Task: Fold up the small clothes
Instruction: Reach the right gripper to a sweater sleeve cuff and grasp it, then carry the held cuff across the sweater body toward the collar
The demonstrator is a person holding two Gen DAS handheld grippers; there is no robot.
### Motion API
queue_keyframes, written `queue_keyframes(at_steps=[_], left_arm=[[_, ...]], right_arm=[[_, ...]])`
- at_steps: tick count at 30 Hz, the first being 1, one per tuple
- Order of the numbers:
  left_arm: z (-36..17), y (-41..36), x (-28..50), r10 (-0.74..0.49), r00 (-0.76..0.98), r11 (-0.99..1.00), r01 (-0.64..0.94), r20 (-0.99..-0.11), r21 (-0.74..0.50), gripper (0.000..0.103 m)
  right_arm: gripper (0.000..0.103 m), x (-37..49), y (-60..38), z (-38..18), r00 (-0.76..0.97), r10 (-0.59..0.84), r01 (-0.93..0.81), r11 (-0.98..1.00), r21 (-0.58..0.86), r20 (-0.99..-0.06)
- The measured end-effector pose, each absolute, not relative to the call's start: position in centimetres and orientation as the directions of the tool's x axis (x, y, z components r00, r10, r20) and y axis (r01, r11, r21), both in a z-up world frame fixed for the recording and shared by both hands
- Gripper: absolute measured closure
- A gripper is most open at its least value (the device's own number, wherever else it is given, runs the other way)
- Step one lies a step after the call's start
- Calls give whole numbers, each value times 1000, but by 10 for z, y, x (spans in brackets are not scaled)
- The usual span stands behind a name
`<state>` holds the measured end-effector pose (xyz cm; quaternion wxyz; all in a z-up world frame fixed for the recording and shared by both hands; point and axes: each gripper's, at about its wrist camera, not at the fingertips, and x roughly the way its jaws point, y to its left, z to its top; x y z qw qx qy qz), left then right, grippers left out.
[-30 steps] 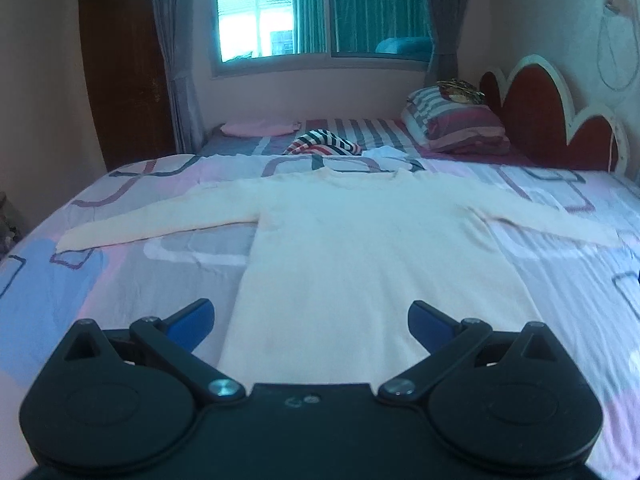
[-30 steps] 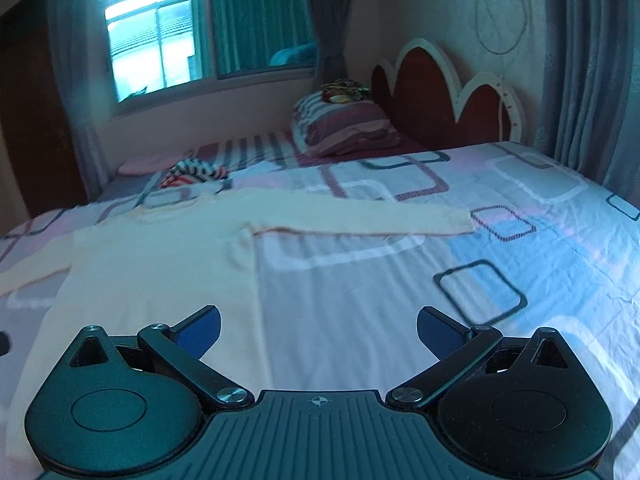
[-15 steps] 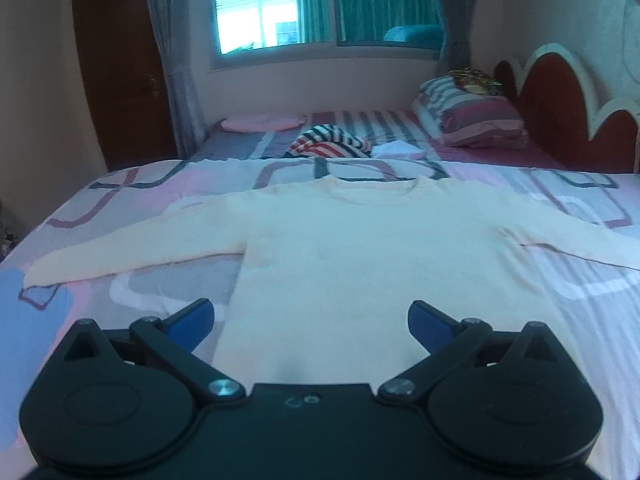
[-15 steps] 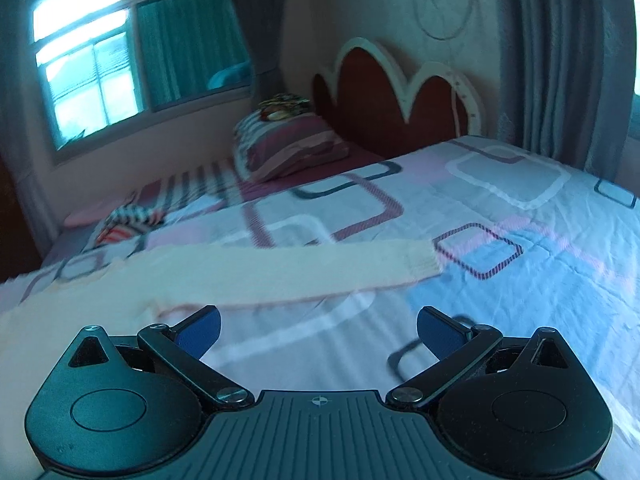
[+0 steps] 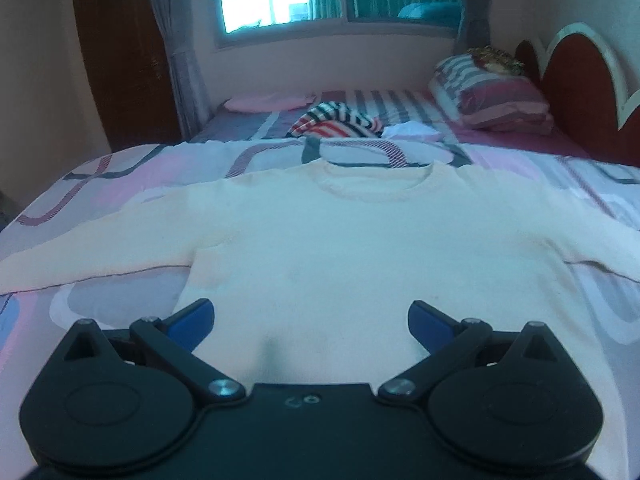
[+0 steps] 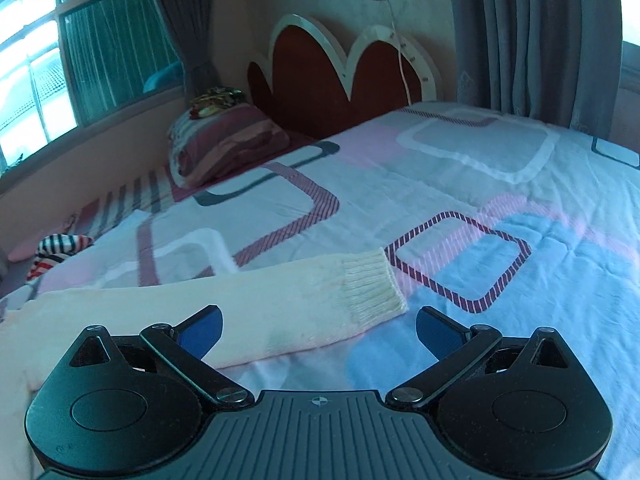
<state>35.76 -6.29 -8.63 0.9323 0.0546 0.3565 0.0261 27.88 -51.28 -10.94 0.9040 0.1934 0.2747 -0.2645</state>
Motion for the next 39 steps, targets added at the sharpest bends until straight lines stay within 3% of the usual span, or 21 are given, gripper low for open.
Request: queue_keyframes(at_steps=[1, 2, 4, 10, 14, 19, 22, 23, 31, 39], left_arm=[[-87, -64, 359, 87, 743, 993, -15, -664, 113, 1], [-87, -65, 359, 83, 745, 994, -16, -662, 106, 0], [-90, -69, 358, 88, 743, 993, -14, -663, 116, 0], [-104, -78, 351, 105, 711, 988, 4, -696, 153, 0], [-104, -74, 350, 129, 703, 984, -4, -700, 177, 0], [-100, -64, 353, 177, 706, 976, -33, -686, 217, 0], [-97, -57, 356, 180, 699, 976, -40, -692, 214, 0], [-96, -56, 357, 178, 698, 976, -38, -693, 212, 0], [-91, -40, 357, 170, 704, 975, -18, -690, 221, 0], [-104, -30, 365, 149, 691, 980, -6, -707, 201, 0]], right_arm=[[2, 281, -515, -113, 706, -372, 587, 783, 204, -603], [16, 282, -517, -116, 703, -370, 590, 780, 207, -608], [29, 282, -522, -123, 697, -350, 594, 771, 231, -626], [30, 276, -536, -140, 705, -318, 614, 721, 320, -634], [55, 274, -549, -146, 723, -300, 617, 687, 385, -622], [59, 274, -561, -149, 740, -295, 620, 650, 441, -605], [88, 275, -563, -148, 738, -296, 623, 645, 443, -607], [92, 275, -565, -149, 735, -293, 627, 637, 449, -611], [89, 264, -568, -152, 765, -190, 605, 540, 585, -615], [89, 262, -574, -148, 765, -230, 624, 499, 602, -602]])
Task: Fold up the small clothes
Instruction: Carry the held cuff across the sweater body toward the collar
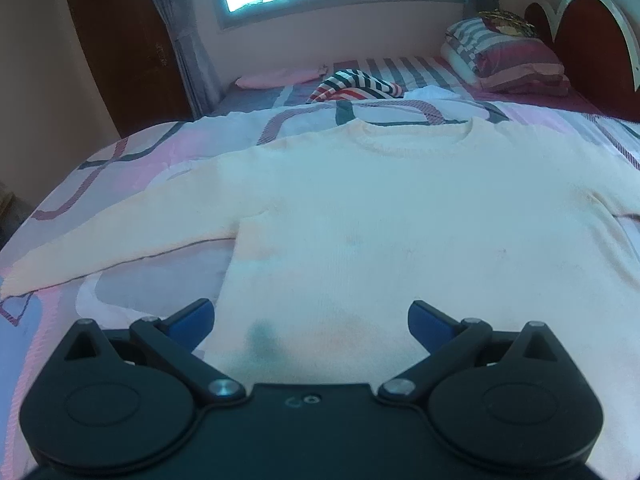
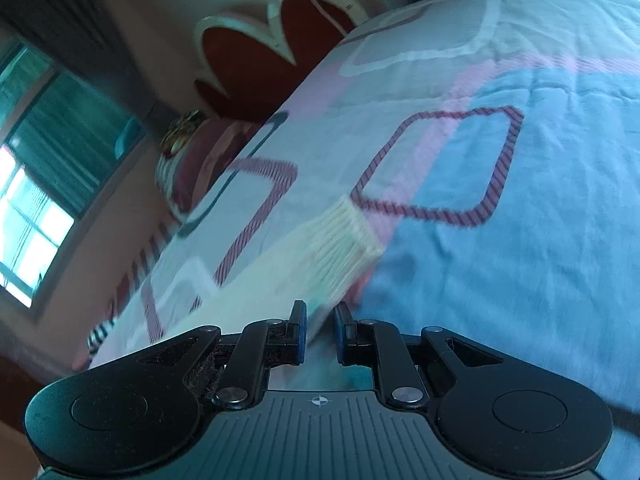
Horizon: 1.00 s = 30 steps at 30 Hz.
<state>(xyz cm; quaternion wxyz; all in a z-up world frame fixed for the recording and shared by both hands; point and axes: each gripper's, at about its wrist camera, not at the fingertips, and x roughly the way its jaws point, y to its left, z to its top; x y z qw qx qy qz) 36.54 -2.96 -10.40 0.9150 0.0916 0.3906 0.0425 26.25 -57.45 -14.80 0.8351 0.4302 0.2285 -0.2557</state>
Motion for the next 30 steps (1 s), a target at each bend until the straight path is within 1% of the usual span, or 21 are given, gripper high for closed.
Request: queue_keyframes(at_steps=[4, 6, 7, 9, 11, 15, 20, 24, 28, 30], left_arm=[[-105, -22, 372, 124, 695, 986, -5, -708, 169, 0], [-104, -17, 377, 96, 697, 989, 14, -711, 148, 0], [-104, -15, 379, 79, 698, 989, 33, -712, 141, 0], [-105, -14, 387, 29, 693, 987, 94, -720, 130, 1], [-104, -13, 392, 14, 698, 984, 119, -716, 135, 2], [-99, -1, 405, -3, 699, 991, 96, -715, 90, 3], [-95, 18, 416, 23, 705, 995, 49, -709, 81, 1], [-96, 42, 420, 3, 693, 999, 33, -720, 36, 1], [-97, 65, 418, -4, 692, 1000, 13, -722, 7, 5], [-97, 76, 417, -10, 692, 1000, 7, -722, -7, 13]], right_arm=[[89, 265, -578, -143, 742, -261, 648, 515, 561, -617], [90, 272, -571, -137, 727, -281, 655, 558, 510, -626], [98, 275, -567, -134, 722, -295, 657, 574, 488, -625], [100, 285, -557, -125, 723, -315, 652, 605, 456, -615], [100, 299, -542, -116, 732, -312, 633, 641, 435, -606], [100, 338, -492, -95, 779, -256, 539, 740, 403, -573], [100, 384, -400, -74, 832, -130, 373, 851, 370, -540], [100, 409, -323, -72, 843, -25, 235, 916, 326, -538], [100, 428, -254, -80, 832, 63, 112, 954, 278, -551], [100, 433, -223, -87, 823, 97, 59, 965, 254, -559]])
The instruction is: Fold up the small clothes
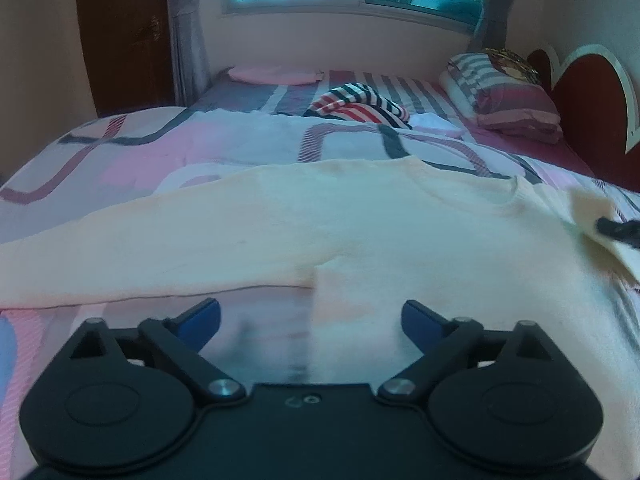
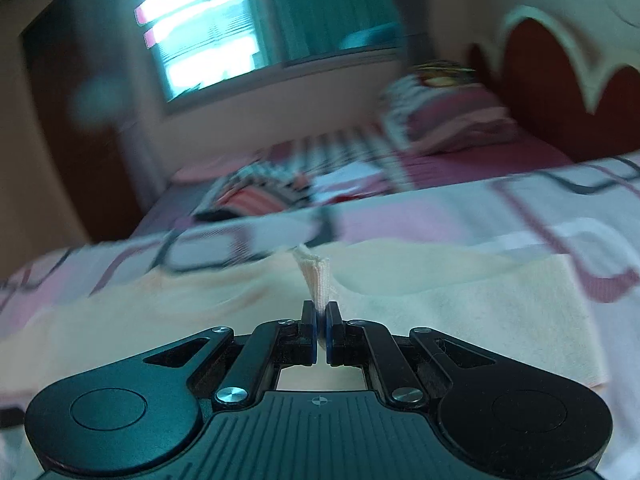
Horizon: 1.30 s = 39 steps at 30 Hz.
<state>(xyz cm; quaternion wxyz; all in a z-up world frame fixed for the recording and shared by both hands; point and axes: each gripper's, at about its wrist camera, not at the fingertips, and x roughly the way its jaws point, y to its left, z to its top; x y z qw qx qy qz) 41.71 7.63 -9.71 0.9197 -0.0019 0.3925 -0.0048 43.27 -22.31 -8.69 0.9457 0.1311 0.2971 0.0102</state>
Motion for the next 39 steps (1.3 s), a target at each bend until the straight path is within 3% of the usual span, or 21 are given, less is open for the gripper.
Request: queue_keyframes(at_steps=[14, 15, 16, 18, 22, 24, 31, 34, 35, 36, 39], left_arm=[[-95, 108, 420, -24, 697, 999, -12, -716, -44, 15], [-95, 107, 420, -27, 697, 999, -10, -717, -47, 15], [-96, 106, 421, -32, 696, 999, -6, -717, -51, 15], [-95, 100, 425, -56, 693, 997, 7, -719, -71, 21], [-98, 75, 437, -151, 684, 987, 63, -714, -148, 31], [-106, 56, 448, -207, 657, 976, 91, -724, -197, 47], [-130, 8, 484, -333, 597, 940, 151, -730, -305, 54], [-136, -8, 494, -363, 583, 928, 159, -727, -337, 66], [-137, -13, 498, -356, 588, 931, 157, -726, -330, 77], [-138, -16, 499, -351, 592, 934, 160, -726, -321, 98], [-128, -16, 495, -328, 641, 942, 161, -694, -295, 100]], right_arm=[[99, 448, -88, -137, 768, 271, -204, 962, 179, -580], [95, 449, -83, -139, 767, 285, -230, 959, 168, -575], [84, 449, -79, -140, 762, 291, -251, 956, 150, -578], [84, 441, -83, -136, 778, 321, -272, 947, 170, -541], [84, 426, -122, -120, 832, 261, -157, 957, 244, -489], [84, 421, -151, -116, 852, 198, -69, 960, 270, -485], [84, 406, -255, -110, 868, -17, 203, 924, 324, -495], [84, 396, -296, -111, 853, -88, 296, 893, 339, -514], [84, 392, -309, -113, 843, -98, 323, 878, 353, -528], [84, 387, -321, -115, 835, -101, 346, 861, 373, -541], [84, 385, -343, -123, 817, -101, 395, 816, 423, -568]])
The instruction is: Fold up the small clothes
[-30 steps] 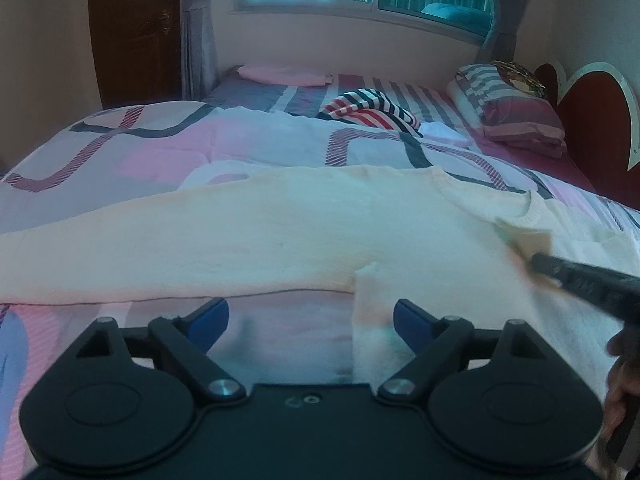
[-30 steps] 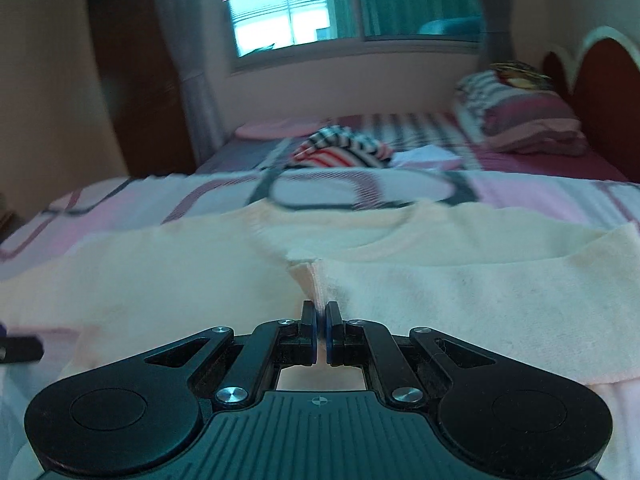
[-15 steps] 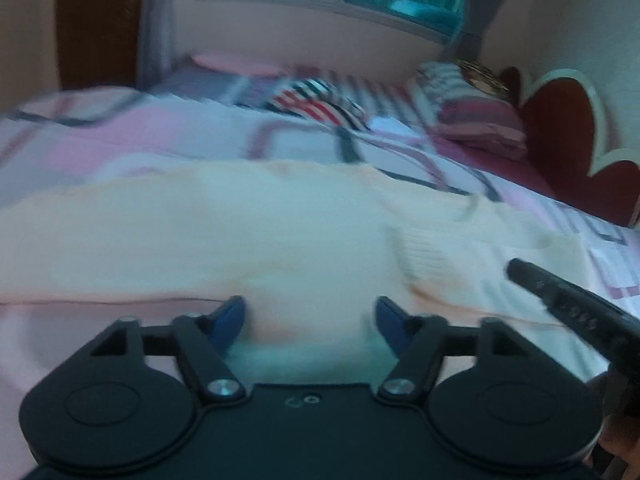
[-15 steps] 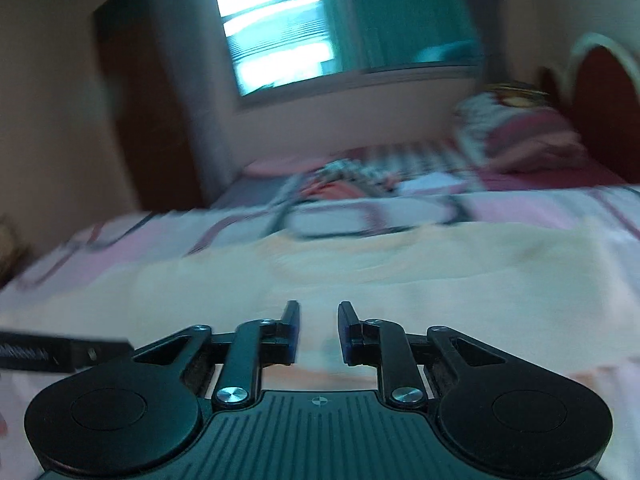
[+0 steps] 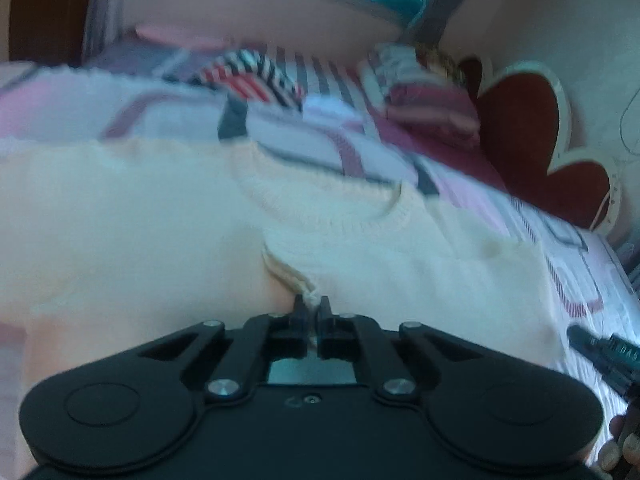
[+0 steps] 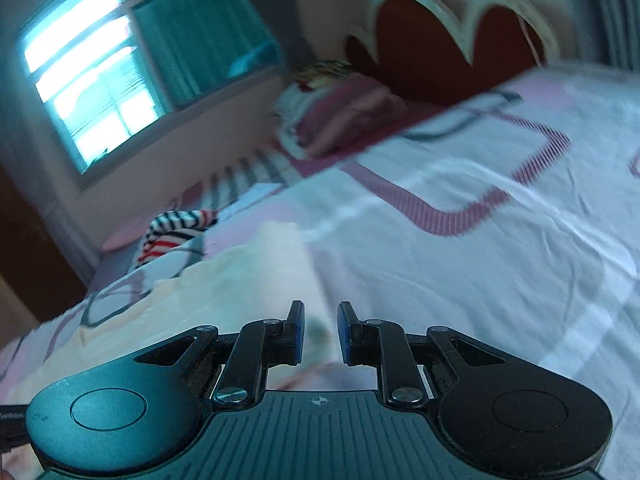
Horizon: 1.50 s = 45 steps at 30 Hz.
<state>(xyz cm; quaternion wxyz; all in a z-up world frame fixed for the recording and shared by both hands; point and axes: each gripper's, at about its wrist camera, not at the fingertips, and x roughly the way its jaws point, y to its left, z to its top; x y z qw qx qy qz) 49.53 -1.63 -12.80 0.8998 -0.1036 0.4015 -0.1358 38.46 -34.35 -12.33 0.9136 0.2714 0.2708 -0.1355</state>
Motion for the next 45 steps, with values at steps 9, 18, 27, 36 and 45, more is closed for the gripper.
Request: queue_keyframes(at_steps=[9, 18, 27, 36, 45], left_arm=[[-103, 35, 483, -178, 746, 978, 65, -642, -196, 100], [-117, 52, 476, -158, 729, 980, 35, -666, -194, 100], [-131, 54, 479, -142, 708, 985, 31, -692, -170, 97], [-114, 12, 463, -91, 770, 995, 93, -632, -31, 53], [-136, -28, 480, -102, 731, 968, 230, -675, 102, 42]], right_arm=[[84, 386, -340, -129, 821, -30, 352, 813, 464, -570], [84, 396, -320, -122, 831, 10, 291, 844, 450, -556], [84, 404, -299, -129, 813, 67, 202, 899, 388, -578], [84, 407, -278, -118, 824, 90, 113, 942, 317, -560], [84, 435, -251, -138, 755, 159, -45, 980, 191, -636]])
